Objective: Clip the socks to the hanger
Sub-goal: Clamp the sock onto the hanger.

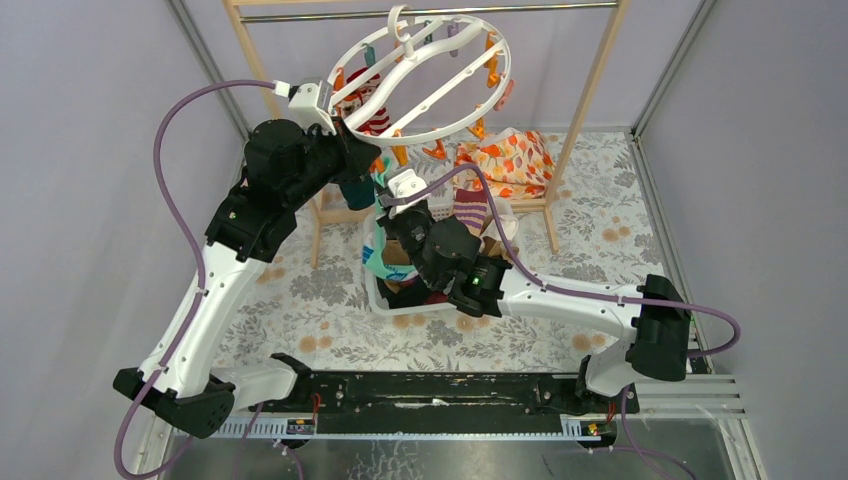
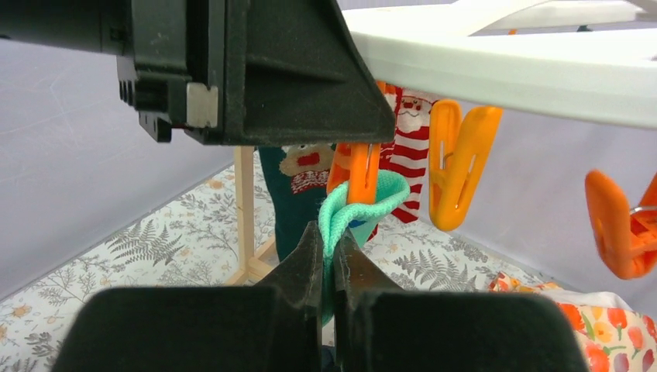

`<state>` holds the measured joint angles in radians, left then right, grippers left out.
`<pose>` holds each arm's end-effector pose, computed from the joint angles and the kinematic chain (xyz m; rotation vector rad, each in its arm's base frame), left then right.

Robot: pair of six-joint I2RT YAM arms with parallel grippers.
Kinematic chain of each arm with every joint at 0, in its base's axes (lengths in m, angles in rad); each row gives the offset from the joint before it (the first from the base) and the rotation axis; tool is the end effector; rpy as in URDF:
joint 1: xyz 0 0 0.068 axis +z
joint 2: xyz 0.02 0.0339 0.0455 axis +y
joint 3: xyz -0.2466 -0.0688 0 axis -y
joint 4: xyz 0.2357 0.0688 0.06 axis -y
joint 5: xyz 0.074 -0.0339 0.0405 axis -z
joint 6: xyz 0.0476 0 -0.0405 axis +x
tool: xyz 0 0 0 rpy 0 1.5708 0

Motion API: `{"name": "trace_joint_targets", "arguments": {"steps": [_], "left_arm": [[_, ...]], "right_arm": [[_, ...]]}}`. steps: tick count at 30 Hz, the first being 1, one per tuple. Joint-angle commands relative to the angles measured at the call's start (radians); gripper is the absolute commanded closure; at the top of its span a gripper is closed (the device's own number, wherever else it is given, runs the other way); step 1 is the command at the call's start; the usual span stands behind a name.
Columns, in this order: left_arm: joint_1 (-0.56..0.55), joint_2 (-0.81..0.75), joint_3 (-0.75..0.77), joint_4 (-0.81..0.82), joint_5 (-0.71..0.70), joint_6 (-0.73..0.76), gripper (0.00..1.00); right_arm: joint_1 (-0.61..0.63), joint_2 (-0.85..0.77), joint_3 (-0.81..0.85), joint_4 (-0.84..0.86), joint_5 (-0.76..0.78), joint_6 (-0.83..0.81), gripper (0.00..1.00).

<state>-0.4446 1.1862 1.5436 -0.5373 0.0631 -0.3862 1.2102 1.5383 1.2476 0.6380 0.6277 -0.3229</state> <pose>0.2216 -0.1089 0.4590 0.0998 1.7944 -0.6569 0.1535 0.3277 0.3882 -0.4255 1.2294 0.3763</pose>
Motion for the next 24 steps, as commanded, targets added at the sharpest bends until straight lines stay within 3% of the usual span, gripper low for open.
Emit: {"name": "trace_joint_targets", "arguments": {"steps": [1, 15, 21, 24], "left_arm": [[-0.009, -0.002, 0.032, 0.026, -0.038, 0.018, 1.0], [-0.011, -0.01, 0.036, 0.028, -0.046, 0.033, 0.99], [-0.011, -0.02, 0.039, 0.03, -0.046, 0.044, 0.65], [-0.011, -0.025, 0.042, 0.028, -0.034, 0.049, 0.56]], "right_arm": [[0.009, 0.0, 0.077, 0.072, 0.019, -0.052, 1.0], [0.009, 0.01, 0.088, 0.072, 0.029, -0.072, 1.0], [0.005, 0.022, 0.104, 0.077, 0.042, -0.072, 1.0], [0.003, 0.025, 0.112, 0.074, 0.042, -0.064, 1.0]]}}
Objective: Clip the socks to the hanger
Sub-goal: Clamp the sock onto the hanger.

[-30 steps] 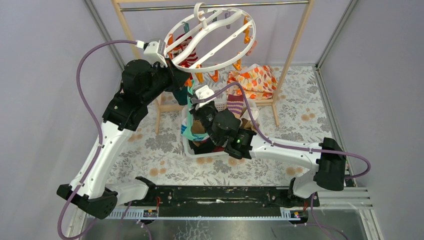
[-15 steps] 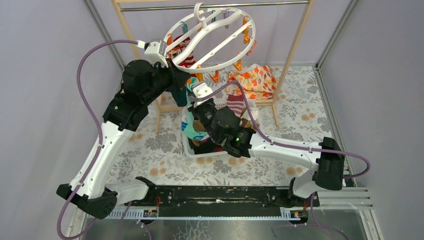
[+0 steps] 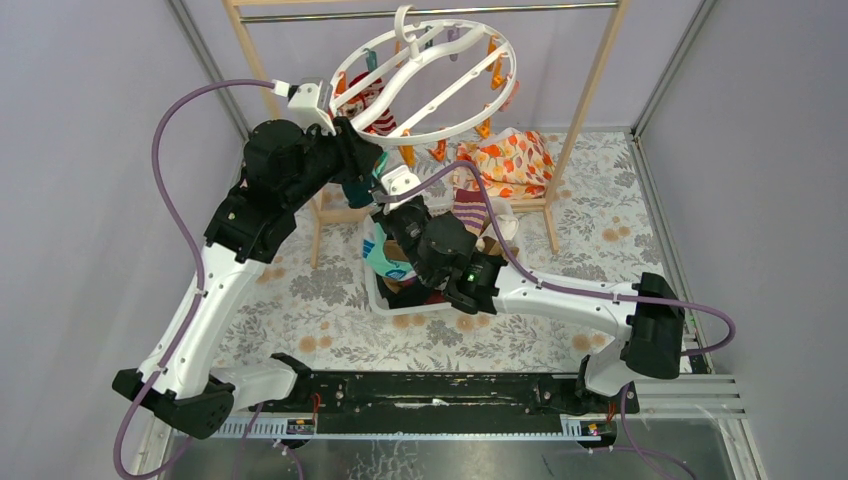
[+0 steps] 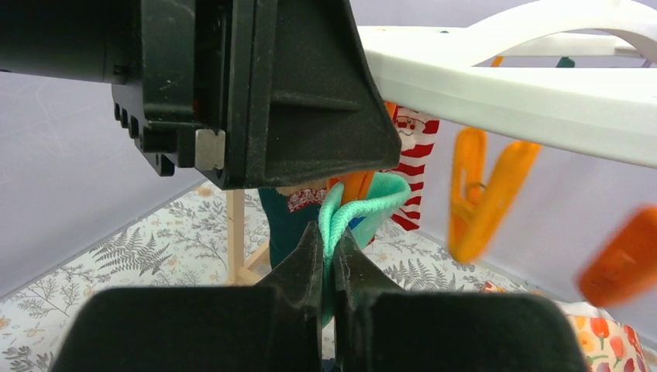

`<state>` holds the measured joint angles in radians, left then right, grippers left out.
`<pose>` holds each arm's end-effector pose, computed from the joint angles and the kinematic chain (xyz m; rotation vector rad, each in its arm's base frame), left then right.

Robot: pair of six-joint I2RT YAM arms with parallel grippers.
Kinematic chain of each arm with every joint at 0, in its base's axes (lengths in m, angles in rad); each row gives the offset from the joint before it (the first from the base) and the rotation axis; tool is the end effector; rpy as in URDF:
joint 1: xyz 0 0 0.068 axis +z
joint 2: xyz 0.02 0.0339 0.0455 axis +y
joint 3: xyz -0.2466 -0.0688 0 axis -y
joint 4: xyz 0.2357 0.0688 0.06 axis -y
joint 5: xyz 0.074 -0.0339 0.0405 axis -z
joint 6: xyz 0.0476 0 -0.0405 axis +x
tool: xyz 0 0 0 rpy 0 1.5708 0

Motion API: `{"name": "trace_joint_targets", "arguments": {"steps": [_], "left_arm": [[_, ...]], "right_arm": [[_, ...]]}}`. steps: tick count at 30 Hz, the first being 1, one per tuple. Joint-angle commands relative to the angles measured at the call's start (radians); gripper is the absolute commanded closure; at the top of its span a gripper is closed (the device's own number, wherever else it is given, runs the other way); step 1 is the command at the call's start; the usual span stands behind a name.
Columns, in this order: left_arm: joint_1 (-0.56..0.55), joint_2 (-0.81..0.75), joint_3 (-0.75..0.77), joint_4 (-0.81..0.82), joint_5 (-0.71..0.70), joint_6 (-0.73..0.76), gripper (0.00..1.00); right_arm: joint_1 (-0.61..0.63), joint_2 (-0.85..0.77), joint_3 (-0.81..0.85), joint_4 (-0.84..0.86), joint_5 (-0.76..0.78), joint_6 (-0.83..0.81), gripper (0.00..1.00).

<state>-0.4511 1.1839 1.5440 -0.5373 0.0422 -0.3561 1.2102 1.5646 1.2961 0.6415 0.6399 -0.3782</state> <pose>0.2206 -0.1091 0.4596 0.1165 1.7859 -0.6228 0.1558 0.3325 0.3963 -0.4300 1.2069 0.3331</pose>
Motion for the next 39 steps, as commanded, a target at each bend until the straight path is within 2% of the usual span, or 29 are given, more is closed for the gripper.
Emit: {"name": "trace_joint_targets", "arguments": {"steps": [1, 3, 6, 11, 15, 18, 19, 22, 25, 28, 32, 35, 37, 39], "left_arm": [[-0.004, -0.026, 0.042, 0.028, -0.012, 0.02, 0.55], [-0.004, -0.033, 0.044, 0.026, -0.01, 0.023, 0.52], [-0.004, -0.039, 0.051, 0.015, -0.01, 0.031, 0.47], [-0.004, -0.065, 0.054, -0.013, -0.031, 0.072, 0.34], [-0.003, -0.086, 0.058, -0.057, -0.039, 0.12, 0.17], [-0.002, -0.089, 0.088, -0.12, -0.02, 0.163, 0.02], [0.0, -0.086, 0.103, -0.145, -0.019, 0.176, 0.02], [0.02, -0.078, 0.153, -0.224, -0.006, 0.227, 0.02], [0.09, -0.103, 0.142, -0.252, 0.03, 0.287, 0.02], [0.232, -0.148, 0.076, -0.232, 0.153, 0.347, 0.02], [0.516, -0.134, 0.031, -0.252, 0.388, 0.383, 0.02], [0.711, -0.107, -0.068, -0.201, 0.521, 0.383, 0.02], [0.792, -0.086, -0.149, -0.154, 0.572, 0.391, 0.02], [0.815, -0.084, -0.263, -0.09, 0.572, 0.427, 0.01]], "right_arm": [[0.003, -0.001, 0.064, 0.07, 0.029, -0.005, 0.99], [0.002, -0.004, 0.063, 0.072, 0.028, 0.004, 0.93], [0.003, -0.009, 0.063, 0.071, 0.028, 0.019, 0.78], [0.001, -0.042, 0.058, 0.009, 0.022, 0.091, 0.45], [0.0, -0.125, 0.016, -0.112, -0.011, 0.19, 0.17], [-0.018, -0.213, -0.026, -0.256, -0.062, 0.297, 0.07], [-0.036, -0.242, -0.039, -0.311, -0.106, 0.344, 0.02], [-0.109, -0.34, -0.099, -0.443, -0.207, 0.487, 0.0], [-0.22, -0.468, -0.218, -0.497, -0.266, 0.609, 0.0], [-0.337, -0.592, -0.344, -0.515, -0.291, 0.667, 0.0], [-0.464, -0.685, -0.452, -0.583, -0.241, 0.711, 0.0], [-0.593, -0.715, -0.514, -0.631, -0.233, 0.792, 0.0], [-0.688, -0.724, -0.555, -0.635, -0.202, 0.838, 0.0], [-0.764, -0.722, -0.596, -0.635, -0.17, 0.89, 0.0]]}}
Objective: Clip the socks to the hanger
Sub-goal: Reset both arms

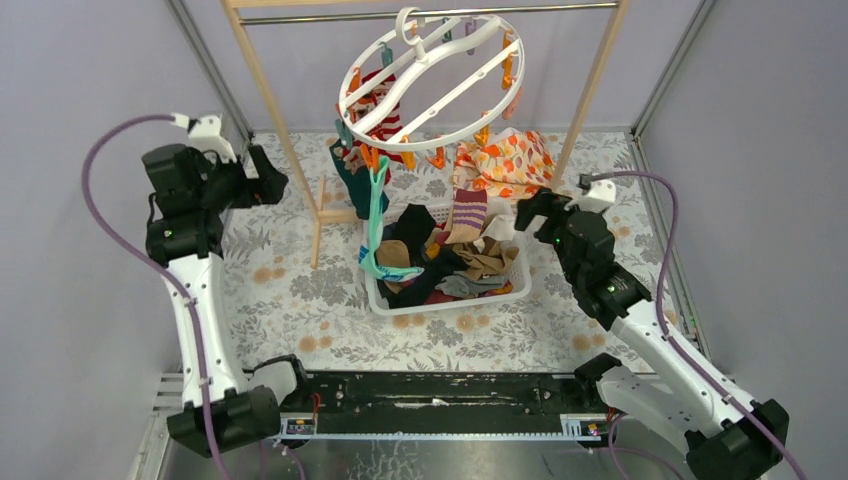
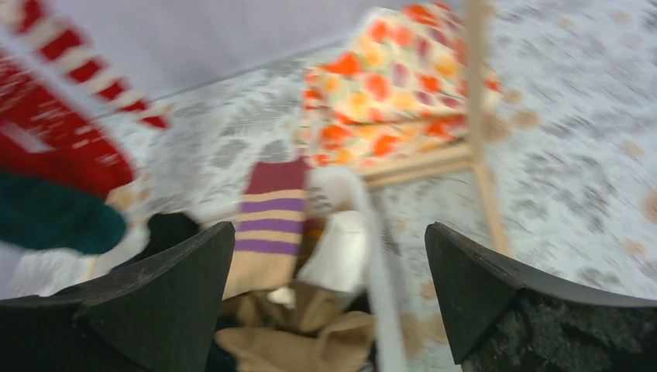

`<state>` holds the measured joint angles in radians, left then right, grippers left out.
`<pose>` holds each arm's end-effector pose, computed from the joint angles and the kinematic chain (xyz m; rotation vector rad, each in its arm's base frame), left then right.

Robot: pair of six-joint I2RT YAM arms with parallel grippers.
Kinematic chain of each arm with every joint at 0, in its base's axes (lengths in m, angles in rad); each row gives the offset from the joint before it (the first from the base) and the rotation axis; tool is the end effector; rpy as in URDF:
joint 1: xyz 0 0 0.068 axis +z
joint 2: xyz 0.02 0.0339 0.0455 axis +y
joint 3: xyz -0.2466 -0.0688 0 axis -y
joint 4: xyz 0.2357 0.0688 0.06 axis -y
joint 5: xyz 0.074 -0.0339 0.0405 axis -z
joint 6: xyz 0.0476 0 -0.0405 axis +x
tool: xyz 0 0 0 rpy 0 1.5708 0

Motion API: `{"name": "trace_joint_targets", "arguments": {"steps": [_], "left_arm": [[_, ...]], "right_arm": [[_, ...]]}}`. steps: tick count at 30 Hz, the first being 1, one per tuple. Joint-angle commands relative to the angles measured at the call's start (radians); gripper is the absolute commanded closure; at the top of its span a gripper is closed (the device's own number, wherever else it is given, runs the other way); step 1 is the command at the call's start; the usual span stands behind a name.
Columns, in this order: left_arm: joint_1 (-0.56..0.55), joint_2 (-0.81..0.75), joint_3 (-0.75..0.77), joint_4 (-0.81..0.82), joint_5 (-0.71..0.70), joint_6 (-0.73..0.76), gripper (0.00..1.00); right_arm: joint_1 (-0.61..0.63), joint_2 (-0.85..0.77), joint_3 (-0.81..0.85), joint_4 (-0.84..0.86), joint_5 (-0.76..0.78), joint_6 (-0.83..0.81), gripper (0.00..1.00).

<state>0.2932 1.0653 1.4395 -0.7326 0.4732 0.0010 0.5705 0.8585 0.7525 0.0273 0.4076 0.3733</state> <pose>0.2045 0.0391 0.4304 0.0370 1.8961 -0.2561 0.1927 0.1013 0.3256 0.1492 1.6503 0.3842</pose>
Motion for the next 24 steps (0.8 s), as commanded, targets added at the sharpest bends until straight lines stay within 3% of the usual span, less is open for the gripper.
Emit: {"name": "trace_joint_targets", "arguments": {"steps": [1, 4, 9, 11, 15, 19, 24], "left_arm": [[0.071, 0.028, -0.226, 0.151, 0.131, 0.082, 0.02], [0.071, 0.001, -0.446, 0.3, 0.149, 0.091, 0.02], [0.069, -0.005, -0.746, 0.622, 0.208, 0.023, 0.01], [0.056, 0.017, -0.846, 0.775, 0.192, 0.001, 0.01], [0.022, 0.063, -1.006, 1.12, 0.136, -0.08, 0.01], [-0.047, 0.086, -1.129, 1.363, 0.036, -0.074, 0.01], [-0.084, 0.188, -1.297, 1.845, -0.034, -0.096, 0.01]], "right_arm": [[-0.161, -0.009, -0.069, -0.021, 0.085, 0.165, 0.0], [-0.224, -0.004, -0.143, 0.029, 0.214, 0.173, 0.0], [-0.255, 0.025, -0.348, 0.379, 0.44, 0.007, 0.0], [-0.263, 0.088, -0.377, 0.443, 0.533, -0.02, 0.0], [-0.302, 0.199, -0.445, 0.548, 0.535, -0.005, 0.0], [-0.333, 0.26, -0.534, 0.821, 0.481, -0.115, 0.0], [-0.392, 0.399, -0.617, 1.133, 0.381, -0.247, 0.0]]}}
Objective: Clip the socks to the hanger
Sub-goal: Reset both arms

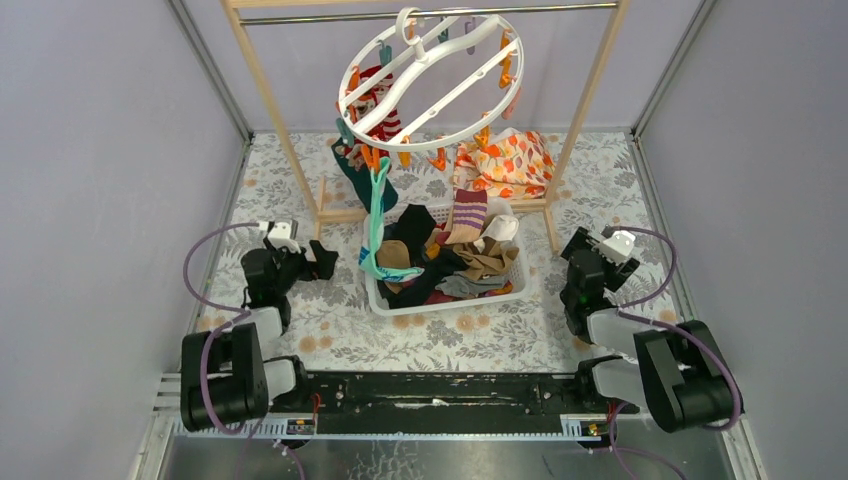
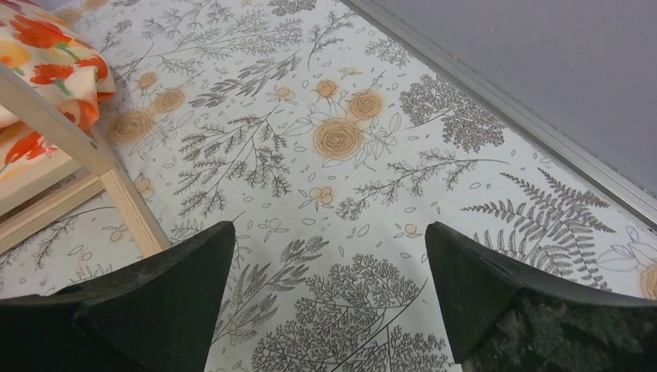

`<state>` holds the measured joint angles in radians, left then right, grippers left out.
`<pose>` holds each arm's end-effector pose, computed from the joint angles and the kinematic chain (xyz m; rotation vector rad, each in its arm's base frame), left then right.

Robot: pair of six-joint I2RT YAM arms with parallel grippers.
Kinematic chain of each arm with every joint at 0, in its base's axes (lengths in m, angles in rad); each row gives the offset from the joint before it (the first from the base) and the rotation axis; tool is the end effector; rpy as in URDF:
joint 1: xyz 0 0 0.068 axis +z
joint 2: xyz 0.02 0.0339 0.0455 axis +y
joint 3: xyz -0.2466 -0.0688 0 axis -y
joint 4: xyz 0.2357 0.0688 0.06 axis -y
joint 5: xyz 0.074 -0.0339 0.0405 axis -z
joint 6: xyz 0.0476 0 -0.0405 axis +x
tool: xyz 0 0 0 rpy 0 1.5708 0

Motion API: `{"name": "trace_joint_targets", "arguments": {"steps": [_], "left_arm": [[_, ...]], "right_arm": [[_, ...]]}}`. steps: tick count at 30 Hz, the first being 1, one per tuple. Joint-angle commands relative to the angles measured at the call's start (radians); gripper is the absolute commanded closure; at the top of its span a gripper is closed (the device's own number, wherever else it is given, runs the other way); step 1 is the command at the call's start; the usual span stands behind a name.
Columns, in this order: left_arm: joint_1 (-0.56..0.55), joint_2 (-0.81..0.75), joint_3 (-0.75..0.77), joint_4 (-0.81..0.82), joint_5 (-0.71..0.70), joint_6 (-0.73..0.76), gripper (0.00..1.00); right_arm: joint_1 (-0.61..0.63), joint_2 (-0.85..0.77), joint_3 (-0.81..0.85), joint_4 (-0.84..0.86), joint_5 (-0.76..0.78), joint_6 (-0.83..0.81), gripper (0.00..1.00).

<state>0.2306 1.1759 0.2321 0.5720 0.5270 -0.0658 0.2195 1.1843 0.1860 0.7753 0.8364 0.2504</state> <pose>0.2189 0.0268 0.1436 0.0652 1.9089 -0.3994 0.2111 0.0109 0.1529 0.6060 1.6271 -0.4030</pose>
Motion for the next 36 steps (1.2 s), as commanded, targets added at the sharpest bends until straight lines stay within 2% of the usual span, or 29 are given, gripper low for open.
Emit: {"name": "trace_joint_targets", "arguments": {"steps": [1, 5, 7, 9, 11, 13, 14, 16, 17, 18, 20, 24, 27, 36], "left_arm": [[-0.024, 0.095, -0.091, 0.569, -0.109, -0.037, 0.01], [-0.044, 0.17, -0.083, 0.657, -0.17, -0.073, 0.02], [-0.061, 0.271, -0.137, 0.833, -0.195, -0.082, 0.01], [-0.082, 0.383, -0.17, 1.041, -0.213, -0.079, 0.01], [-0.12, 0.346, -0.141, 0.922, -0.314, -0.058, 0.01], [-0.15, 0.356, -0.107, 0.881, -0.345, -0.041, 0.01], [-0.152, 0.349, -0.071, 0.791, -0.35, -0.038, 0.01], [-0.175, 0.344, 0.005, 0.637, -0.402, -0.018, 0.01], [-0.213, 0.346, 0.02, 0.61, -0.45, 0.004, 0.01], [-0.224, 0.346, 0.028, 0.594, -0.471, 0.011, 0.01], [-0.226, 0.346, 0.025, 0.6, -0.475, 0.012, 0.01], [-0.226, 0.342, 0.011, 0.626, -0.465, 0.004, 0.01], [-0.224, 0.342, -0.002, 0.648, -0.544, -0.025, 0.01], [-0.226, 0.344, 0.012, 0.628, -0.532, -0.013, 0.01]], "right_arm": [[-0.063, 0.102, -0.075, 0.454, -0.077, -0.123, 0.0], [-0.123, 0.221, -0.103, 0.595, -0.156, -0.085, 0.0], [-0.129, 0.267, -0.11, 0.679, -0.241, -0.136, 0.0], [-0.129, 0.264, -0.107, 0.651, -0.339, -0.166, 0.0], [-0.129, 0.303, -0.114, 0.682, -0.455, -0.208, 0.0], [-0.126, 0.425, -0.114, 0.874, -0.52, -0.271, 0.0], [-0.125, 0.419, -0.094, 0.834, -0.512, -0.262, 0.0], [-0.128, 0.341, 0.023, 0.491, -0.485, -0.222, 0.0], [-0.129, 0.358, 0.068, 0.427, -0.484, -0.227, 0.0], [-0.132, 0.383, 0.075, 0.444, -0.493, -0.233, 0.0], [-0.133, 0.368, 0.083, 0.395, -0.491, -0.224, 0.0], [-0.134, 0.368, 0.062, 0.449, -0.492, -0.232, 0.0], [-0.134, 0.37, 0.057, 0.46, -0.492, -0.232, 0.0], [-0.134, 0.369, 0.057, 0.456, -0.492, -0.23, 0.0]]}}
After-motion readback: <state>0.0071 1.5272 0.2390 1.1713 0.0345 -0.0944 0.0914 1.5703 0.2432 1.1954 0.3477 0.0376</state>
